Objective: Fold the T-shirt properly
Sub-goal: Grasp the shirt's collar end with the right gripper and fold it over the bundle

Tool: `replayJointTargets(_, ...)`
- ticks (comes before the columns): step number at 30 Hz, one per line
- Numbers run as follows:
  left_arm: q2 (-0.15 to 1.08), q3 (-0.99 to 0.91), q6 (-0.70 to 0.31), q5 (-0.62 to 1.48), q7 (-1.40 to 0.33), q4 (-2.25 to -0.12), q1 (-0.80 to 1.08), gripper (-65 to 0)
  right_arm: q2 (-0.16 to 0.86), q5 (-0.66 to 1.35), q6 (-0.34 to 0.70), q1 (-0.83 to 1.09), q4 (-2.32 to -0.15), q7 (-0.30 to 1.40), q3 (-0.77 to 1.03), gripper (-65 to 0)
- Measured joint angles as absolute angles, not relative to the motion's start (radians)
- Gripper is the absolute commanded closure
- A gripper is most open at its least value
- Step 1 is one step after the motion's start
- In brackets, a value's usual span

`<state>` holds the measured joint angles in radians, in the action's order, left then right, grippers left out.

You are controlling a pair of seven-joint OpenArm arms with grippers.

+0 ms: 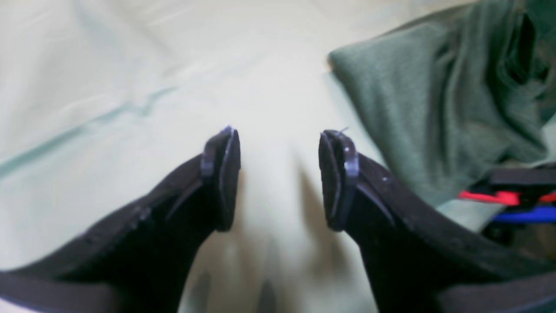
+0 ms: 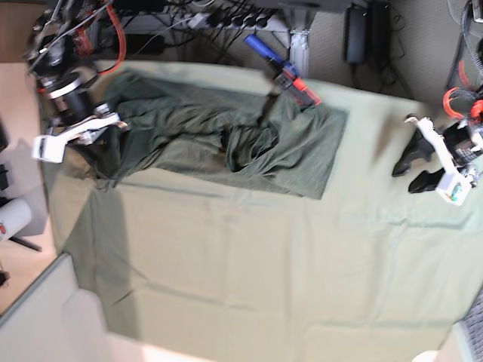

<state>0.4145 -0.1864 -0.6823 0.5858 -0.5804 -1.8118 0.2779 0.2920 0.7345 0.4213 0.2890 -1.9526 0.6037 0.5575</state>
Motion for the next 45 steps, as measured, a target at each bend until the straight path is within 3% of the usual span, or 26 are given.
replayJointTargets(10,0.490,-0.237,-0.685,0.627,-0.579,-1.812,0.310,-32.6,0.028,0.620,0.419,0.347,-2.171,0.572,0.241,0.0)
replayJointTargets(21,0.490,-0.237,-0.685,0.635,-0.579,-1.812,0.313,-32.7,-0.033,0.398,0.419,0.347,-2.075,0.508,-0.058,0.0)
replayJointTargets(22,0.490,-0.237,-0.685,0.638,-0.579,-1.812,0.313,-32.6,-0.033,0.375,0.419,0.346,-2.056,0.491,-0.071,-2.3)
replayJointTargets(26,0.490,-0.237,-0.685,0.638,-0.579,-1.812,0.313,-32.6,-0.031,0.324,0.419,0.346,-1.986,0.408,-0.104,-31.3)
replayJointTargets(28,0.490,-0.237,-0.685,0.642,-0.579,-1.812,0.313,-32.6,-0.031,0.323,0.419,0.344,-1.966,0.400,-0.109,-38.5)
replayJointTargets(39,0.490,-0.237,-0.685,0.663,-0.579,-1.812,0.313,-32.6,-0.024,0.286,0.421,0.333,-2.069,0.398,-0.099,-38.8)
replayJointTargets(45,0.490,-0.237,-0.685,0.663,-0.580,-1.812,0.327,-32.7,0.093,0.296,0.423,0.344,-2.138,0.457,0.049,-38.8)
